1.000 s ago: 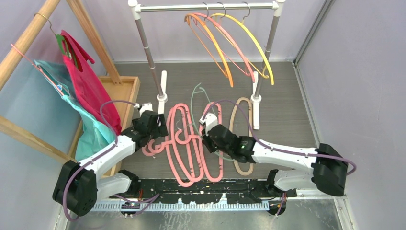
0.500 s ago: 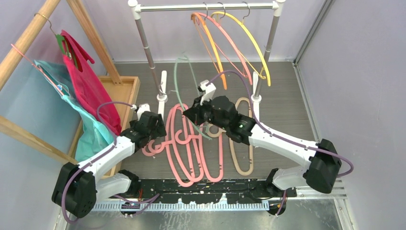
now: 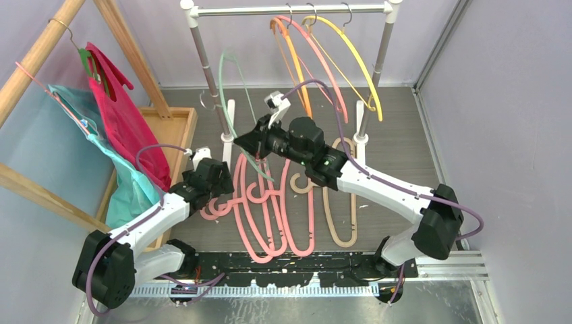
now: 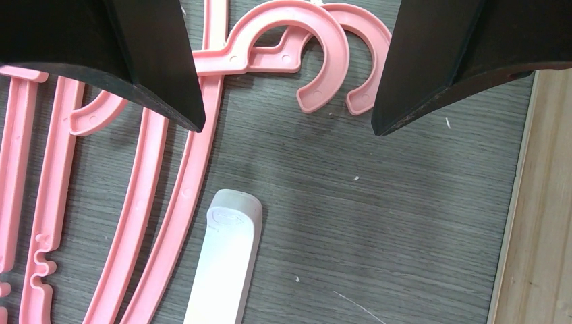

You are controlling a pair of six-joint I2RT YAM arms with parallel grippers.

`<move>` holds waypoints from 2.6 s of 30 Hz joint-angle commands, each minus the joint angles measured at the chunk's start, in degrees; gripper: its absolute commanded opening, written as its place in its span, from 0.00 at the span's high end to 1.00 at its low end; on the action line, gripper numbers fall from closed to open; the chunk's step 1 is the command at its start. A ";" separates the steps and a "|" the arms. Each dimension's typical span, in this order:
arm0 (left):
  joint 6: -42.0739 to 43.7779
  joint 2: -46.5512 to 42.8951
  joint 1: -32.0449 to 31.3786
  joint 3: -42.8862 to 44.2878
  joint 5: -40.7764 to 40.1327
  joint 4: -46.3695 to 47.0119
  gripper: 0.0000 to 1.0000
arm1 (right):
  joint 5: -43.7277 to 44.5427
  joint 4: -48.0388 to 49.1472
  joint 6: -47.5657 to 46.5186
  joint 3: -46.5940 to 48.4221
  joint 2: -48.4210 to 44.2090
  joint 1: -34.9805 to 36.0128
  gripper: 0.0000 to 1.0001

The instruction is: Organize the hangers

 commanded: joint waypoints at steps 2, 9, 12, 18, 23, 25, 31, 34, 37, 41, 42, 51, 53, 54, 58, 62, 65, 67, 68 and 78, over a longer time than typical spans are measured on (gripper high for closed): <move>-0.32 -1.20 -0.22 -0.16 -0.77 1.79 0.02 | -1.10 12.54 2.51 8.90 2.66 -1.88 0.99; -0.19 -1.31 -0.22 -0.27 -0.74 1.91 0.02 | -0.79 16.28 4.46 15.56 6.36 -3.55 0.99; -0.12 -1.00 -0.22 -0.20 -0.56 1.93 0.02 | -0.49 16.86 5.71 18.50 8.09 -4.54 0.99; 0.03 -0.68 -0.22 -0.08 -0.44 1.99 0.02 | -1.06 22.05 9.93 20.78 11.19 -6.64 0.99; 0.16 -0.65 -0.22 -0.17 -0.29 2.15 0.02 | 1.58 24.97 12.11 21.87 13.08 -7.15 0.99; 0.23 -0.45 -0.22 -0.12 -0.20 2.15 0.02 | 2.92 26.40 13.34 21.82 13.93 -7.61 0.99; 0.40 -0.37 -0.23 -0.18 0.25 2.35 0.02 | 2.52 33.06 20.18 22.91 17.63 -10.28 0.99; 0.43 -0.18 -0.22 -0.20 0.39 2.56 0.02 | 2.49 35.21 22.63 23.99 19.22 -11.28 0.99; 0.51 0.17 -0.22 -0.03 0.55 2.62 0.02 | 2.67 35.29 23.24 25.47 20.35 -11.41 0.99; 0.60 0.27 -0.22 -0.07 0.76 2.64 0.02 | 4.41 35.94 24.17 25.02 20.80 -11.83 0.99; 0.60 0.20 -0.22 -0.05 0.77 2.75 0.02 | 4.56 36.28 24.51 24.80 20.84 -12.04 0.99; 0.60 0.10 -0.22 -0.19 1.02 2.71 0.02 | 8.21 37.45 27.90 18.75 17.79 -14.42 0.99; 0.60 0.16 -0.22 -0.17 1.00 2.72 0.02 | 8.96 37.67 28.47 16.74 16.63 -15.00 0.99; 0.59 0.16 -0.26 -0.23 0.98 2.77 0.02 | 9.25 37.69 28.75 15.76 15.99 -15.44 0.99; 0.60 0.18 -0.21 -0.20 0.86 2.74 0.02 | 9.98 37.55 29.07 12.50 13.09 -16.81 0.99; 0.60 0.36 -0.22 -0.16 0.99 2.81 0.02 | 10.82 38.10 29.38 8.23 9.39 -18.06 0.99; 0.60 0.54 -0.22 -0.04 0.94 2.77 0.02 | 11.60 37.12 28.46 6.27 6.67 -18.41 0.99; 0.60 0.57 -0.22 -0.11 0.94 2.72 0.02 | 12.72 36.61 28.10 4.86 5.18 -18.38 0.99; 0.54 0.44 -0.22 -0.09 0.88 2.72 0.02 | 13.31 36.52 28.14 4.03 4.51 -18.39 0.99; 0.51 0.06 -0.22 -0.23 0.84 2.64 0.02 | 14.67 31.77 28.74 3.43 4.11 -18.55 0.89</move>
